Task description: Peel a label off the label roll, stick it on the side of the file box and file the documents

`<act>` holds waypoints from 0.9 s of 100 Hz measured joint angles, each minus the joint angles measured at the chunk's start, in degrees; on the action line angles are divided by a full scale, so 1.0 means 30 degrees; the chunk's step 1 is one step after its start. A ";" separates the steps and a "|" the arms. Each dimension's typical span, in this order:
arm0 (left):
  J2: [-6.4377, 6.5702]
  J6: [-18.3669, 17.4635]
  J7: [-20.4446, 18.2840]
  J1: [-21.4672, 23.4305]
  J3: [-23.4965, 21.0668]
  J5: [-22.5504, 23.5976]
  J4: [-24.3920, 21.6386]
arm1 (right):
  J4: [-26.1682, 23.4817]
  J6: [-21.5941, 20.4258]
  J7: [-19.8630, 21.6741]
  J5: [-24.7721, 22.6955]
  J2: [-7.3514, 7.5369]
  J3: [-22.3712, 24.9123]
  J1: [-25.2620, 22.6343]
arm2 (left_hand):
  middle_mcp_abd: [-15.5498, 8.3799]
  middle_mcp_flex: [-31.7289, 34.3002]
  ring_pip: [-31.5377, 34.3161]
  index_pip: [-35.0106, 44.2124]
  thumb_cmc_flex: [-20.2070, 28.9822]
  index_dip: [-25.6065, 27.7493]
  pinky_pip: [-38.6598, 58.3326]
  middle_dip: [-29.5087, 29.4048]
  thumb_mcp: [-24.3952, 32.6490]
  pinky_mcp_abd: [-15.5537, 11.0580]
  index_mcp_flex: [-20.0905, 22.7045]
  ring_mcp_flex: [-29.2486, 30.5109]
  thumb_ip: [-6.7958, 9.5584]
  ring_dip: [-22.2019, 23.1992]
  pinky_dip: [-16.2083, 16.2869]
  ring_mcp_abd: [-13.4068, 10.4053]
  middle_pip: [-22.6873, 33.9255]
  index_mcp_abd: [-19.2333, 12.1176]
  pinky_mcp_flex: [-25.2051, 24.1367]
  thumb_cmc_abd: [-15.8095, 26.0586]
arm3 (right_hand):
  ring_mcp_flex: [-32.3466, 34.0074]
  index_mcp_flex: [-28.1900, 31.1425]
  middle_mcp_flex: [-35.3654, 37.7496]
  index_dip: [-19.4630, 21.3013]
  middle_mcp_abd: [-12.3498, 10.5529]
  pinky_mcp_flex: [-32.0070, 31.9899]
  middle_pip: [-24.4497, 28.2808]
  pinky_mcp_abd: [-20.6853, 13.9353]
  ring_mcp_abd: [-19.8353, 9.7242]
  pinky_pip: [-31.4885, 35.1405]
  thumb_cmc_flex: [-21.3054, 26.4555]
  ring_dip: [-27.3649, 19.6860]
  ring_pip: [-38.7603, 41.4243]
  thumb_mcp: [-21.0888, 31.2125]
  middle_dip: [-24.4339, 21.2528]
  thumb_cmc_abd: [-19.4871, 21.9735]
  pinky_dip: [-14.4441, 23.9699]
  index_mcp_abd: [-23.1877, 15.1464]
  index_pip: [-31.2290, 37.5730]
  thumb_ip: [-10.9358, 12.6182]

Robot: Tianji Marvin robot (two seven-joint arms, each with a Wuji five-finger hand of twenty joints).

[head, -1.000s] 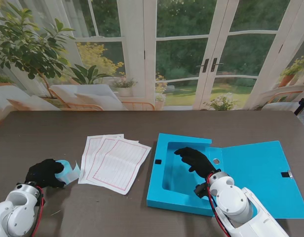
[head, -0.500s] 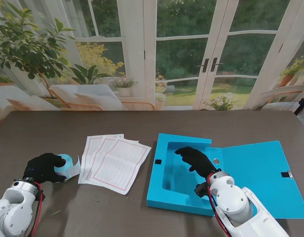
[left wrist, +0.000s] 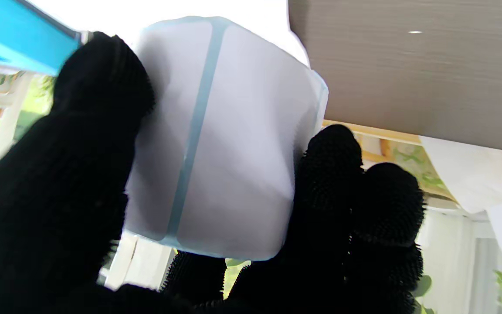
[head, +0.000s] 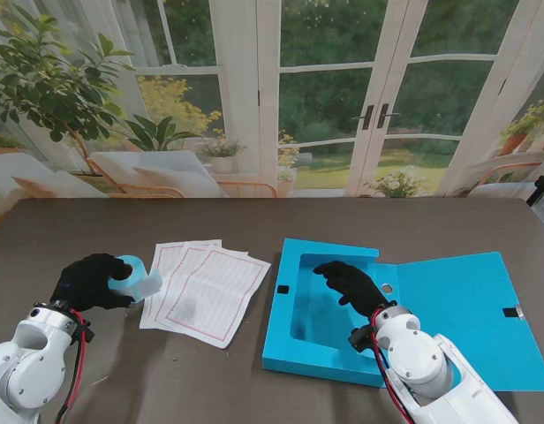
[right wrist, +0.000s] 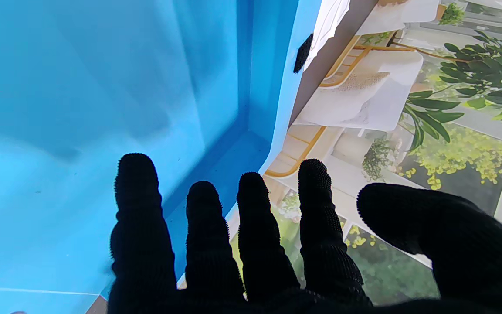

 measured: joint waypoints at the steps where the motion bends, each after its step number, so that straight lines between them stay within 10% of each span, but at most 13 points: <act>1: -0.0002 -0.0029 -0.0060 -0.0012 0.0028 -0.0124 -0.0038 | -0.0003 -0.0004 -0.0008 -0.0001 0.0000 0.0001 -0.0001 | 0.0001 0.0000 0.0004 0.0000 0.0000 0.0000 -0.0002 0.0000 0.0000 0.0000 0.0000 0.0000 0.0000 0.0000 0.0025 0.0000 0.0000 0.0002 0.0000 0.0000 | 0.0000 0.0000 0.0000 0.0000 0.0000 0.0000 0.0000 0.0000 0.0001 0.0000 0.0000 0.0000 0.0000 0.0000 0.0000 0.0000 0.0000 0.0001 0.0000 0.0000; 90: -0.0383 -0.1675 -0.5363 -0.2696 0.4759 -0.9990 -0.0612 | 0.0061 -0.1274 -0.1497 0.0133 -0.0231 -0.0312 0.0379 | 0.0449 0.0521 0.0054 0.0006 0.0000 0.0169 -0.0026 -0.0010 0.0000 0.0121 -0.0004 0.0012 -0.0003 0.0256 0.0562 0.0134 -0.0282 0.0243 -0.0044 0.0000 | 0.0791 0.0658 0.0772 -0.0002 0.0409 0.0000 0.0005 0.0000 0.0414 0.0000 0.0247 0.0040 0.0036 0.0117 -0.0001 -0.0024 0.0002 0.0411 0.0114 0.0252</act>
